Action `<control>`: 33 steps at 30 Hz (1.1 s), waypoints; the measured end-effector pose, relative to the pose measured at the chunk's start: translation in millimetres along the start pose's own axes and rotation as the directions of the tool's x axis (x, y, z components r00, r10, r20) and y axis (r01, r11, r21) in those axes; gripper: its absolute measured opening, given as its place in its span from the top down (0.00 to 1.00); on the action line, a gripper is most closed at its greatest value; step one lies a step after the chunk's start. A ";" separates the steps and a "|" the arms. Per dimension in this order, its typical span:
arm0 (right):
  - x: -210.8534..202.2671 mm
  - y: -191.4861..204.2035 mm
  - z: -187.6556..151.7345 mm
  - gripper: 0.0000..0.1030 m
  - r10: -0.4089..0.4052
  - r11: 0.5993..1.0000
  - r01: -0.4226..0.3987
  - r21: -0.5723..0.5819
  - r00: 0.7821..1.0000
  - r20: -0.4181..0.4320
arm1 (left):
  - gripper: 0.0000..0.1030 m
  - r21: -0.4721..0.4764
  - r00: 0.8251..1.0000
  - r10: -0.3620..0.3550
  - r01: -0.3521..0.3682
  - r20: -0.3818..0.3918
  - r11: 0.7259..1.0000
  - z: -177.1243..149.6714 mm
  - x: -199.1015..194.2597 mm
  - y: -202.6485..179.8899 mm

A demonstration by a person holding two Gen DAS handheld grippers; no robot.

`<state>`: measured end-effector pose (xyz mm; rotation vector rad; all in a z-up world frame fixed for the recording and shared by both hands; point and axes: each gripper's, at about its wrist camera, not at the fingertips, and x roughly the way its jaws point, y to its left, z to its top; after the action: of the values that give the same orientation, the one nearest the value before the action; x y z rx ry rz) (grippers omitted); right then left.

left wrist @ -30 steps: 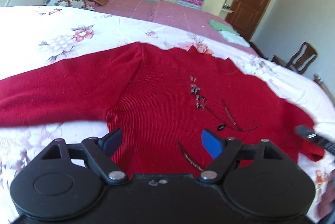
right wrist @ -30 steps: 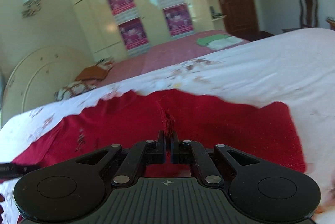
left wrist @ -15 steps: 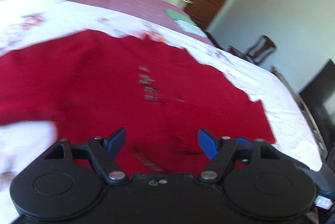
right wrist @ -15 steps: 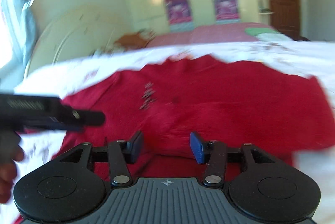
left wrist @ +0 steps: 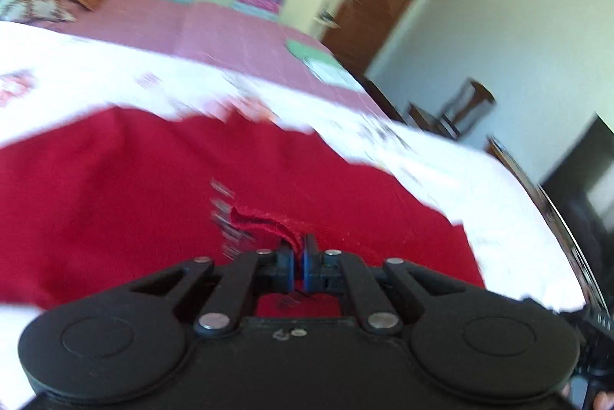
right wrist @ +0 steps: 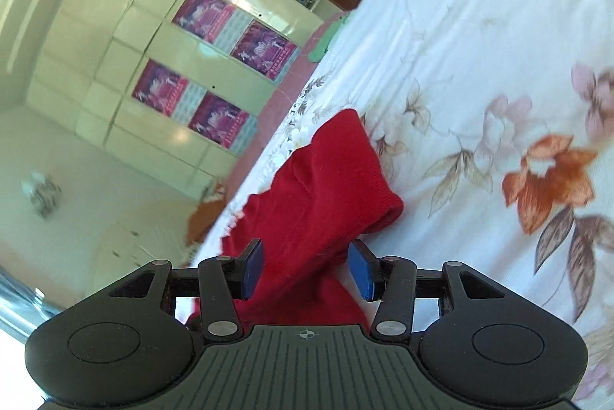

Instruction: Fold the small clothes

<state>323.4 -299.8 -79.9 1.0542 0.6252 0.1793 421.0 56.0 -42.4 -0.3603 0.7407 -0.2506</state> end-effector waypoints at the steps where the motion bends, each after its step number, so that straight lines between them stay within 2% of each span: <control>1: 5.2 -3.1 2.2 0.53 0.019 0.999 -0.019 0.045 1.000 -0.009 | 0.97 -0.005 1.000 0.021 -0.021 0.011 1.000 3.4 -4.8 10.1; 5: 16.1 -16.8 14.5 0.53 0.088 0.978 -0.084 0.188 0.996 -0.014 | 0.97 -0.086 0.998 0.064 -0.064 0.001 0.994 6.0 -12.1 48.8; 11: 38.9 -30.9 25.5 0.53 0.149 0.933 -0.122 0.337 0.987 -0.056 | 0.97 -0.104 0.996 0.082 -0.078 0.034 0.992 10.3 -24.1 65.2; 17: 46.9 -39.4 39.9 0.53 0.118 0.935 -0.087 0.343 0.990 -0.072 | 0.97 -0.095 0.996 0.093 -0.091 0.012 0.991 5.0 -22.4 71.0; 22: 50.0 -55.1 43.7 0.53 0.120 0.920 -0.084 0.383 0.990 -0.071 | 0.97 -0.091 0.995 0.100 -0.101 -0.015 0.991 -3.3 -21.1 75.9; 25: 47.7 -54.4 46.0 0.54 0.112 0.932 -0.079 0.354 0.991 -0.073 | 0.97 -0.078 0.994 0.110 -0.112 -0.028 0.991 -5.6 -17.4 76.4; 26: 43.6 -51.9 43.5 0.59 0.098 0.944 -0.070 0.321 0.992 -0.074 | 0.97 -0.077 0.993 0.113 -0.116 -0.036 0.990 -6.4 -15.8 76.9; 27: 43.6 -47.5 44.0 0.73 0.076 0.960 -0.050 0.275 0.994 -0.083 | 0.97 -0.074 0.992 0.118 -0.122 -0.050 0.990 -7.2 -13.6 77.2; 28: 44.1 -43.2 45.1 0.95 0.045 0.975 -0.023 0.221 0.994 -0.096 | 0.97 -0.074 0.990 0.124 -0.128 -0.061 0.989 -8.7 -11.4 78.1; 29: 43.2 -38.3 43.1 0.95 0.005 0.986 0.011 0.164 0.995 -0.096 | 0.97 -0.082 0.990 0.127 -0.131 -0.058 0.988 -9.7 -11.6 78.6; 31: 40.3 -30.5 39.9 0.95 -0.024 0.995 0.032 0.092 0.995 -0.094 | 0.97 -0.085 0.993 0.120 -0.121 -0.014 0.989 -8.3 -20.3 74.6; 33: 30.1 -20.0 40.2 0.95 -0.047 0.999 0.049 0.021 0.997 -0.062 | 0.97 -0.017 0.988 0.154 -0.154 0.017 0.988 -6.4 -26.3 64.8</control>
<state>367.3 -327.3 -95.2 1.0576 0.7094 0.1636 404.0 122.6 -56.9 -0.3182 0.7489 -0.0953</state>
